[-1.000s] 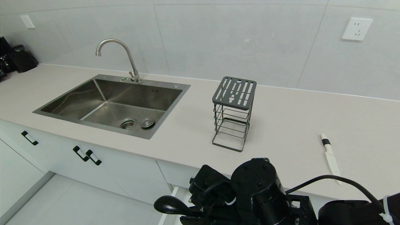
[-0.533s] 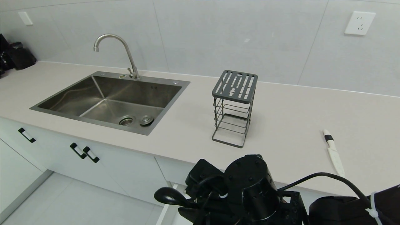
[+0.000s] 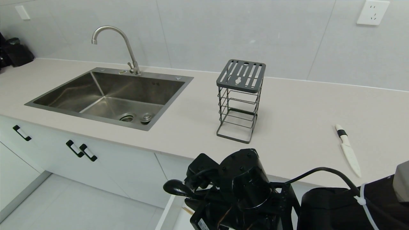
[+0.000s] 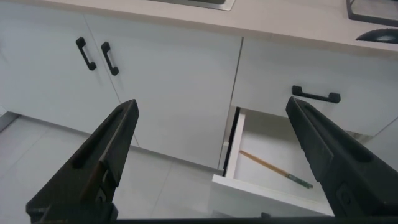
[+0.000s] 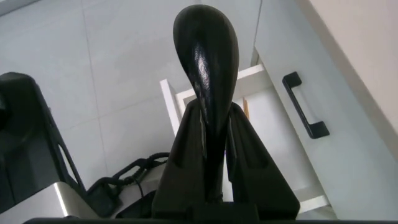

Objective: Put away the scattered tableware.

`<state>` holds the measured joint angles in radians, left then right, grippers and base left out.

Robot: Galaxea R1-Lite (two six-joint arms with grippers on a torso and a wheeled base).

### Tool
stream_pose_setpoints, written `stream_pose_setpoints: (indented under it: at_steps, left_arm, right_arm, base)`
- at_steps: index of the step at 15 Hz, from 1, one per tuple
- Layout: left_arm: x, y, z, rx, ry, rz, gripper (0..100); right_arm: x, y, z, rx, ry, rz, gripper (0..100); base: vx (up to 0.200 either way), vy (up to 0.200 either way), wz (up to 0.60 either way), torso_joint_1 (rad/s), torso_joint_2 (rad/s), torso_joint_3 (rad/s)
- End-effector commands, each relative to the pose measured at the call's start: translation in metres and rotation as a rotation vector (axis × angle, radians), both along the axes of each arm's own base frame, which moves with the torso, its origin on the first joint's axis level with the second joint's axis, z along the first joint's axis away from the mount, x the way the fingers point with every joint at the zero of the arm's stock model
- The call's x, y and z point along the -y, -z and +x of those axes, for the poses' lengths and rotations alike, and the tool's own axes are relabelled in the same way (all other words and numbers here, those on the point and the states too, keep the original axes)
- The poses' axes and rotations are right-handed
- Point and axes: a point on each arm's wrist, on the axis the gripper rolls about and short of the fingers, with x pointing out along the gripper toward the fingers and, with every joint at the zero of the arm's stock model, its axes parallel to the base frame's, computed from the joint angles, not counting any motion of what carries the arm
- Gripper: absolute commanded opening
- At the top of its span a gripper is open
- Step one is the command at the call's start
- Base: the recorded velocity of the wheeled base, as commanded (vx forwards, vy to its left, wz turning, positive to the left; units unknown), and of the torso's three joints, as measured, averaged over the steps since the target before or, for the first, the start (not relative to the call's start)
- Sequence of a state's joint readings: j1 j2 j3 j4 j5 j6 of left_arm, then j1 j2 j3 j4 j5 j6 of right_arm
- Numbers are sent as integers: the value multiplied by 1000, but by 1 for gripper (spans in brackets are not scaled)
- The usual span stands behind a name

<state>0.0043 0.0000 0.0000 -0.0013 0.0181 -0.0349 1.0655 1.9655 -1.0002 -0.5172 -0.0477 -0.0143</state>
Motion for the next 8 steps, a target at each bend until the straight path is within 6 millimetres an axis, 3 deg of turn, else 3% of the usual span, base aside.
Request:
stream_pose_setpoints:
  at_steps: [1, 5, 8]
  left_arm:
    - [0, 0, 0, 0, -1, 0, 100]
    - [0, 0, 0, 0, -1, 0, 100]
    - [0, 0, 0, 0, -1, 0, 100]
  right_arm:
    - [-4, 4, 2, 18, -15, -15, 0]
    - [-11, 8, 5, 56, -95, -38, 0]
    - [-16, 10, 10, 58, -95, -30, 0]
  base:
    - [0, 0, 0, -90, 207, 100]
    - [0, 0, 0, -116, 266, 142]
    - [0, 0, 0, -191, 440, 253]
